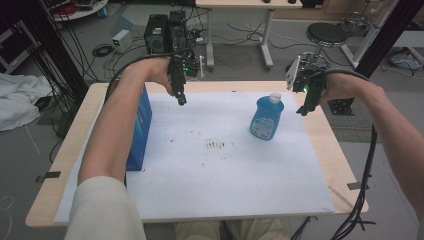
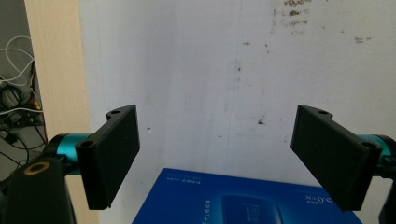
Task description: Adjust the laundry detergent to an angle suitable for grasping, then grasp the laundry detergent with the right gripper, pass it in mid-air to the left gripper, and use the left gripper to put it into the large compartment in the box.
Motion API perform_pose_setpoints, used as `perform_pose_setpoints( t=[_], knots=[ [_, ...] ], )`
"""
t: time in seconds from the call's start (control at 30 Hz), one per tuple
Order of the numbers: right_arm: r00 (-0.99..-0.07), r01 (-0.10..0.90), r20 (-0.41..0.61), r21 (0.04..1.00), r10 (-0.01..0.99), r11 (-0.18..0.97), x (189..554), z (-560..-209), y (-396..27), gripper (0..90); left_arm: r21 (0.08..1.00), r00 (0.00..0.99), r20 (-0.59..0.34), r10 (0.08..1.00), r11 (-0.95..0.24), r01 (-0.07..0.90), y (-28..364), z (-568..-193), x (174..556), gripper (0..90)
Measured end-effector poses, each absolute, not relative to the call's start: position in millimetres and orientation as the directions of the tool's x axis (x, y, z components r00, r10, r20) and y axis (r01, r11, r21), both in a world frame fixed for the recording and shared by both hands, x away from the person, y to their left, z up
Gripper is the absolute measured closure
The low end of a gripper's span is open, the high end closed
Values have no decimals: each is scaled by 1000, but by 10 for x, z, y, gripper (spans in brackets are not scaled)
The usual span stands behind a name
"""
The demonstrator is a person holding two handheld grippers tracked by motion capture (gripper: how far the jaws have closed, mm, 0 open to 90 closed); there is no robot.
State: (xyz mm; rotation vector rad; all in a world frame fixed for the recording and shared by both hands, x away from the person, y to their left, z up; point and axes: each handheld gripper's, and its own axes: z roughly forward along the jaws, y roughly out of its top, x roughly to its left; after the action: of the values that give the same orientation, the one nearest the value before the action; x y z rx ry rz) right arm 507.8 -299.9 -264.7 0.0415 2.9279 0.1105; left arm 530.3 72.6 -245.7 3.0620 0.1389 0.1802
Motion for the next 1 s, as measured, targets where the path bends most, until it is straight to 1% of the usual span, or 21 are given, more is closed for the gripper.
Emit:
perform_pose_setpoints(
  t=[0.47,0.57,0.73,1.0],
  knots=[
    [-979,22,-201,83,38,996,5031,-2602,-3039,133,90,990,106,97,-992,87,716,-2402,5229,156],
    [-978,37,-202,91,55,995,4999,-2575,-3050,132,113,990,103,101,-990,89,717,-2396,5211,156],
    [-976,54,-205,95,72,994,4953,-2572,-3010,132,114,988,104,113,-988,101,739,-2406,5177,156],
    [-972,110,-195,114,131,987,4832,-2680,-2893,132,120,987,113,116,-988,102,779,-2401,5155,156]
  ],
)
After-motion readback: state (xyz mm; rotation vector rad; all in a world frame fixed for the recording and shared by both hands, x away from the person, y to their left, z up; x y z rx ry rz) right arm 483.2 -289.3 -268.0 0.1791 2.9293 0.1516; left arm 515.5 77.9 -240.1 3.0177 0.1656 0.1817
